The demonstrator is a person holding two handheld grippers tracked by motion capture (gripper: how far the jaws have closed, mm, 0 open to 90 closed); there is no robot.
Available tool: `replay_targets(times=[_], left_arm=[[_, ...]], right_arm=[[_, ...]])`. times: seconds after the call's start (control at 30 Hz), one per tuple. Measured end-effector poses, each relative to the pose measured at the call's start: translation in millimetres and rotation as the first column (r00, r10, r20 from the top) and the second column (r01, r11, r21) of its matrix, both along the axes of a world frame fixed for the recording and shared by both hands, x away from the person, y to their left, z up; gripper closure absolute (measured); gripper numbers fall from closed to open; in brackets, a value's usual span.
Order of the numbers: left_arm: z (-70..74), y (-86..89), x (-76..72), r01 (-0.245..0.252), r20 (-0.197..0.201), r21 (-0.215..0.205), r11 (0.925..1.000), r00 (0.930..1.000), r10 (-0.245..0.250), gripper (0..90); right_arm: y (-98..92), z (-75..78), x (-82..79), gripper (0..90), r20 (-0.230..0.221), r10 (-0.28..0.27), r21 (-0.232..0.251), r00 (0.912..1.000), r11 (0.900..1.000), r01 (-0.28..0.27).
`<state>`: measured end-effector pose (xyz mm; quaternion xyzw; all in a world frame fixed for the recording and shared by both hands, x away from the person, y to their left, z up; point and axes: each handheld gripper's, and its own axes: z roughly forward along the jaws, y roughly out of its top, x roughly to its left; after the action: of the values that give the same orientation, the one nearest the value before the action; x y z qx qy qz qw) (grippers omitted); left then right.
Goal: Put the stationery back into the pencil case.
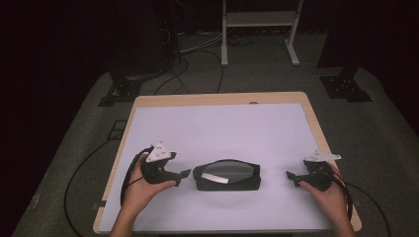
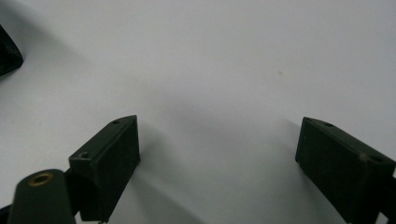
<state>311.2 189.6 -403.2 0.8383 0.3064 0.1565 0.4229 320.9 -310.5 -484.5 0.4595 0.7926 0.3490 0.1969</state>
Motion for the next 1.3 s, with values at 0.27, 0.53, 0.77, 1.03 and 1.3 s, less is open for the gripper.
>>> replay_targets(times=[0.27, 0.53, 0.77, 1.03, 1.3], left_arm=[[-8.5, 13.8, -7.3, -0.04, -0.01, 0.014, 0.9991, 0.9991, 0.04, 13.0], [-15.6, 26.3, -15.9, -0.071, -0.017, 0.024, 0.9972, 0.9973, 0.071, 11.9], [-28.4, 37.9, -23.0, -0.093, -0.047, 0.049, 0.9945, 0.9944, 0.095, 11.5], [-38.0, 46.8, -24.5, -0.118, -0.058, 0.08, 0.9898, 0.9908, 0.122, 10.6], [-51.0, 55.7, -20.5, -0.146, -0.071, 0.11, 0.9832, 0.9855, 0.154, 9.1]], right_arm=[[0.1, 0.0, 0.0, 12.8, 0.0, 0.0, 0.001, 1.0, 1.0, 0.0], [0.1, 0.0, -0.1, 12.8, 0.0, 0.0, 0.0, 1.0, 1.0, 0.0], [0.1, 0.0, -0.1, 12.8, 0.0, 0.0, 0.001, 1.0, 1.0, 0.0], [0.2, 0.0, -0.2, 12.8, -0.001, -0.001, 0.001, 1.0, 1.0, 0.001], [0.2, 0.0, -0.2, 12.8, -0.001, -0.001, 0.001, 1.0, 1.0, 0.001]])
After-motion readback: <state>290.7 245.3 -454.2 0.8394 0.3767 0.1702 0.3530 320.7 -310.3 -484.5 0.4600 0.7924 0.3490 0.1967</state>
